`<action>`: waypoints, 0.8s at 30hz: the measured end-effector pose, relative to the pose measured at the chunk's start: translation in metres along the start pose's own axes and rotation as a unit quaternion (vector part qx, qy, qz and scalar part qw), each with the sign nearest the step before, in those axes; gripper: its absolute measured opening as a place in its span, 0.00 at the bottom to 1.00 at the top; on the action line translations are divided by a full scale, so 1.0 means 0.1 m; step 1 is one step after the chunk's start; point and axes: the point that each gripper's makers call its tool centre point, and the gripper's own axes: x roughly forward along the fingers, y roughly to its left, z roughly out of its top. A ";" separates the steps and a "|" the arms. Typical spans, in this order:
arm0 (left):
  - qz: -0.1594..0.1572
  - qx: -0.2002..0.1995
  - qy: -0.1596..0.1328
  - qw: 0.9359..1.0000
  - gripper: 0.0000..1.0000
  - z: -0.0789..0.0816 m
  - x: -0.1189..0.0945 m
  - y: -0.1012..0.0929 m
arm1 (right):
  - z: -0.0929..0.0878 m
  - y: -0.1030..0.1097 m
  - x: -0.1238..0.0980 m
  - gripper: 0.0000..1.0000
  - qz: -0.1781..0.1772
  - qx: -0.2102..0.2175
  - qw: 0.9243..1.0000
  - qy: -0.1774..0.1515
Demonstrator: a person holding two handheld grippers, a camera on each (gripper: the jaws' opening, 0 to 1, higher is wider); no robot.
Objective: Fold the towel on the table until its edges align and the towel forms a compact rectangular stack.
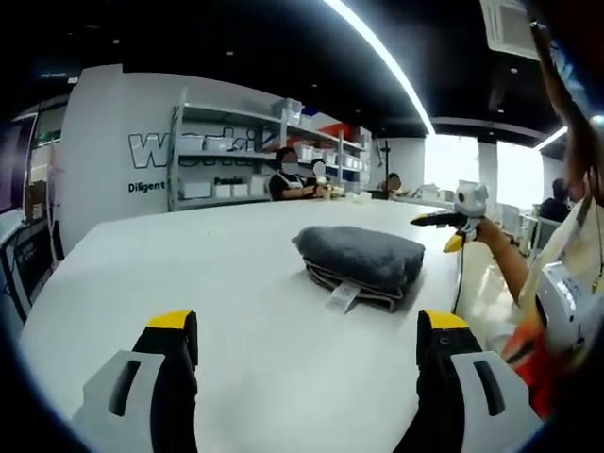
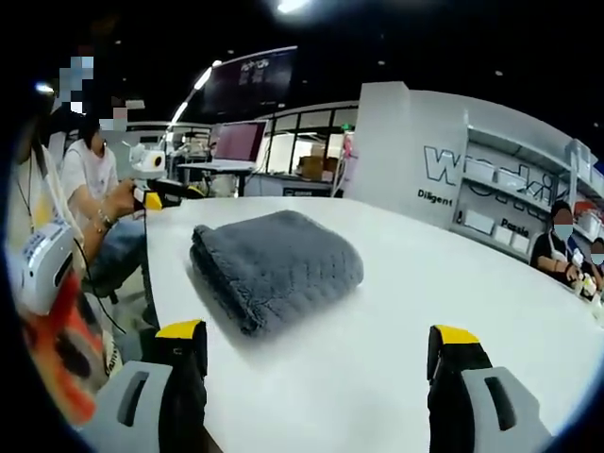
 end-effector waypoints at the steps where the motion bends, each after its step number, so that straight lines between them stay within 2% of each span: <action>1: 0.000 0.002 -0.001 1.000 0.95 0.00 -0.01 0.00 | 0.00 0.00 0.00 0.99 0.000 0.000 1.000 0.001; 5: -0.003 0.000 -0.007 1.000 0.95 0.01 -0.02 -0.01 | -0.02 -0.02 -0.01 0.99 -0.005 -0.002 1.000 0.007; 10: -0.002 -0.001 -0.005 1.000 0.95 0.01 -0.03 0.00 | 0.03 0.00 -0.02 0.99 -0.002 -0.002 1.000 -0.001; 16: -0.006 0.000 -0.008 1.000 0.95 0.01 -0.03 -0.03 | 0.01 0.03 -0.01 0.99 0.001 -0.008 1.000 0.009; 24: -0.003 0.003 -0.006 1.000 0.95 0.04 -0.04 -0.02 | 0.04 0.02 0.00 0.99 0.004 -0.002 1.000 -0.002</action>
